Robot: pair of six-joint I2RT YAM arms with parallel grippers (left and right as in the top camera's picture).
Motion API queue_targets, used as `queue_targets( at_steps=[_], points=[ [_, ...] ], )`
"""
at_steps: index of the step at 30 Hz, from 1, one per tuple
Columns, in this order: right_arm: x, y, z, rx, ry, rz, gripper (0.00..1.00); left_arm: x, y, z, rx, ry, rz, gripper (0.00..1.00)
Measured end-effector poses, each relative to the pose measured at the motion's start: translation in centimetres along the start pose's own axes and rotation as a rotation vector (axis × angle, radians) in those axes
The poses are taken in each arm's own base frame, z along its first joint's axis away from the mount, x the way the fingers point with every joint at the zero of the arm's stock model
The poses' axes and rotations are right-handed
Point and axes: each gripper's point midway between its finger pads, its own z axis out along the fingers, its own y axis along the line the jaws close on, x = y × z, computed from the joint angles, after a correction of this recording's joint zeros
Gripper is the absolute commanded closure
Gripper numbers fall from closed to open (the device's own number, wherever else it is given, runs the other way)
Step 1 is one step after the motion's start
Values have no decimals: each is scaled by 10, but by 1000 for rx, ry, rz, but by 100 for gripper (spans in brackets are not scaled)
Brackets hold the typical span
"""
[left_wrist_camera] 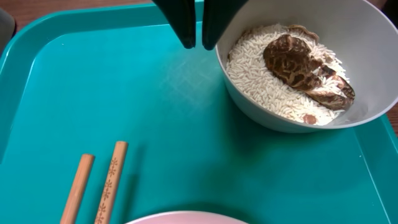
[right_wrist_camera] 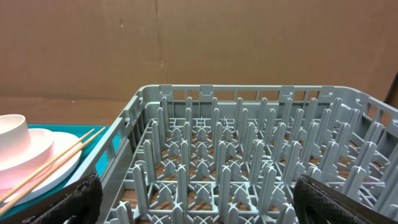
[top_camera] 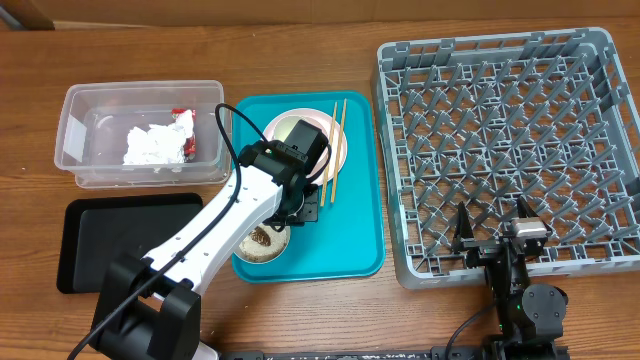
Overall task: Sort waste into correct bins and load items into the dishwasher
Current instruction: 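Move the left gripper to the grey rice bowl rim and grasp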
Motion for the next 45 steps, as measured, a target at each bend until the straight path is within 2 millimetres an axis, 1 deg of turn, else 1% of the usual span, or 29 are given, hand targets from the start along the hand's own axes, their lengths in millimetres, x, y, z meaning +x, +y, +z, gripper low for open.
queue_targets(
  at_steps=[9,27,31,35,45],
  points=[
    [0,0,0,0,0,0,0,-2,4,0,-21,-12,-2,83],
    [0,0,0,0,0,0,0,-2,4,0,-24,-14,-2,84],
    [0,0,0,0,0,0,0,0,6,7,-25,-12,-2,84],
    [0,0,0,0,0,0,0,7,10,18,-35,4,-2,84],
    [0,0,0,0,0,0,0,12,13,32,-38,4,-8,81]
  ],
)
